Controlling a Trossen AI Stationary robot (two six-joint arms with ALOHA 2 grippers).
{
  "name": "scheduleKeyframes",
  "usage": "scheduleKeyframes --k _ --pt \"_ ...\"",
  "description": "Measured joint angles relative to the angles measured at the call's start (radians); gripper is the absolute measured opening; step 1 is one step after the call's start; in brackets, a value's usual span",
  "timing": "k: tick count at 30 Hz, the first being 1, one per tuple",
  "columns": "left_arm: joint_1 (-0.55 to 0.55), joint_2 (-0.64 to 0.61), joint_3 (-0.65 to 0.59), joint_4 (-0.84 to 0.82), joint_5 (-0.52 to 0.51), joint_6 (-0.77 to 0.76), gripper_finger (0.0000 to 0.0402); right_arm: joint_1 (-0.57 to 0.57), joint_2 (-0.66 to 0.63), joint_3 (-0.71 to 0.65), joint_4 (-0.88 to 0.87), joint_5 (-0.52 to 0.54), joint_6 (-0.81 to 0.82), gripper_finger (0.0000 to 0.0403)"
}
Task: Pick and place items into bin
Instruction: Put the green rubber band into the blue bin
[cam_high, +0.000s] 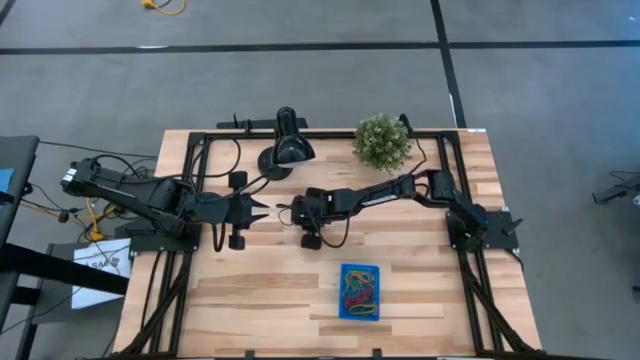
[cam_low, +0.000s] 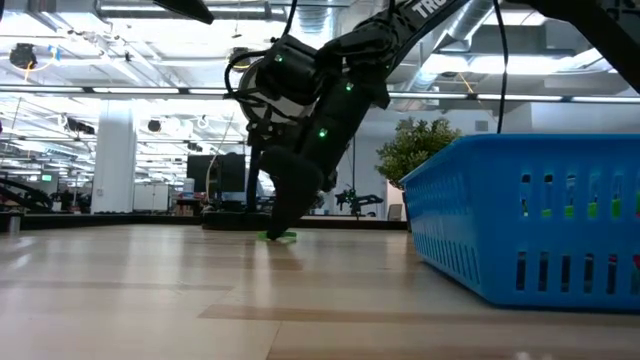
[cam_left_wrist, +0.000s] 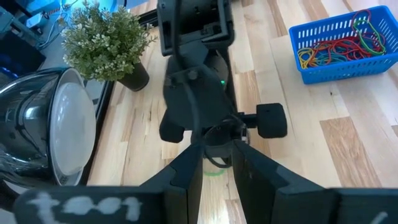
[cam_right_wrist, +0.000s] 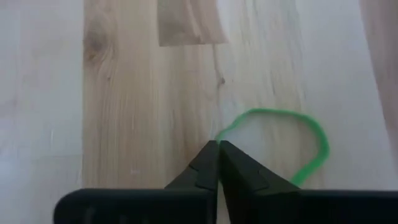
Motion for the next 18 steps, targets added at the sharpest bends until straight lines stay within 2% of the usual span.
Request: scheduleKeyframes --k 4,7,9,18 --pt "0.0 0.0 0.0 0.0 0.0 0.0 0.0077 0.013 -0.004 0.0 -0.005 0.029 0.079 0.0006" --pt "0.0 0.0 0.0 -0.001 0.0 0.0 0.0077 0.039 -0.037 -0.002 -0.037 0.094 0.128 0.0003" --pt "0.0 0.0 0.0 -0.001 0.0 0.0 0.0077 0.062 -0.081 -0.002 -0.071 0.133 0.19 0.0003" --pt "0.0 0.0 0.0 -0.006 0.0 0.006 0.0077 0.262 -0.355 0.001 -0.308 0.131 0.457 0.0001"
